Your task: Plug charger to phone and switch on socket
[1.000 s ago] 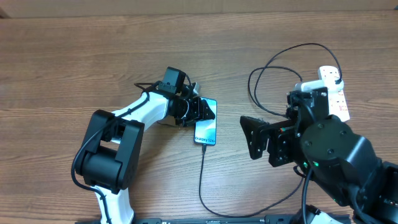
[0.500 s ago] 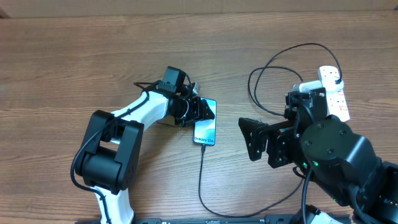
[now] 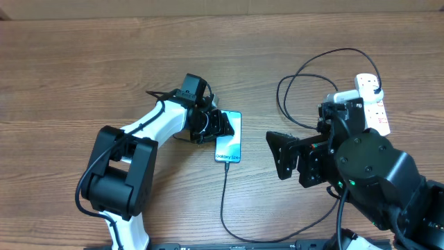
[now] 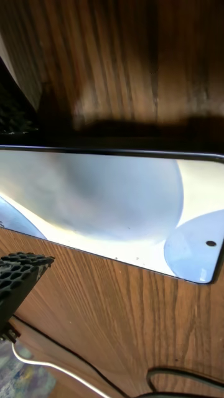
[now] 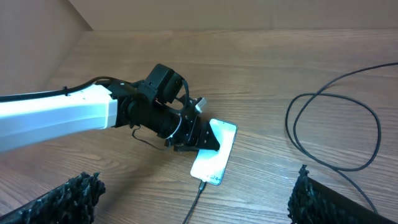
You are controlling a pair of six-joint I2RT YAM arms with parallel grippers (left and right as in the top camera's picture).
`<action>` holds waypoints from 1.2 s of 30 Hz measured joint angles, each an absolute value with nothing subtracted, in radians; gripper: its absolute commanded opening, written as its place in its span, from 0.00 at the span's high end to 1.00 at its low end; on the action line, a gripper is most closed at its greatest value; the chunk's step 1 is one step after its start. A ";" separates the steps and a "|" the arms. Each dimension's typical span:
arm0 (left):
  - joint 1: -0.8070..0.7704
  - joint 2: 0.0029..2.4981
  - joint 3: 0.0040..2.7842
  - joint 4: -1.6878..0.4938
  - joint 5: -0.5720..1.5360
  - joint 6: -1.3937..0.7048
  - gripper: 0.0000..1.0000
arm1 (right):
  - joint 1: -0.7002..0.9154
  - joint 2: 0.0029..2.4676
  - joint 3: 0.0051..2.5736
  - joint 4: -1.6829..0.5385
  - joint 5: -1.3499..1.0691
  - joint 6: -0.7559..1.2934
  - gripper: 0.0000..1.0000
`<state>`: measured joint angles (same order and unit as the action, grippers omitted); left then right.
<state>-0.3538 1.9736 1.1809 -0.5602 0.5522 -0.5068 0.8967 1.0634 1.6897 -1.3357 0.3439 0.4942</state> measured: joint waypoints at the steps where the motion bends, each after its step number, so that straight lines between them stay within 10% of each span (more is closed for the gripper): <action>1: -0.354 1.973 1.181 -0.561 0.551 -0.507 0.37 | 0.897 1.063 1.690 -1.336 0.344 0.494 0.00; 4: -0.354 1.972 1.181 -0.561 0.551 -0.503 0.29 | 0.897 1.063 1.690 -1.336 0.344 0.495 0.00; 7: -0.356 1.966 1.186 -0.562 0.548 -0.487 0.00 | 0.897 1.063 1.690 -1.348 0.348 0.495 0.00; 10: -0.355 1.956 1.199 -0.576 0.534 -0.483 0.00 | 0.897 1.063 1.690 -1.348 0.369 0.495 0.02; 20: -0.286 1.998 1.347 -0.915 0.342 -0.387 0.00 | 0.897 1.065 1.690 -1.372 0.439 0.506 0.86; 36: -0.255 1.341 1.596 -0.958 -0.032 -0.336 0.00 | 0.650 1.119 1.690 -1.638 0.643 0.899 0.96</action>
<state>-0.2554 1.3407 1.5963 -0.9577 -0.0319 -0.3363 0.6498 1.1191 1.6901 -1.6379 0.6434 0.8993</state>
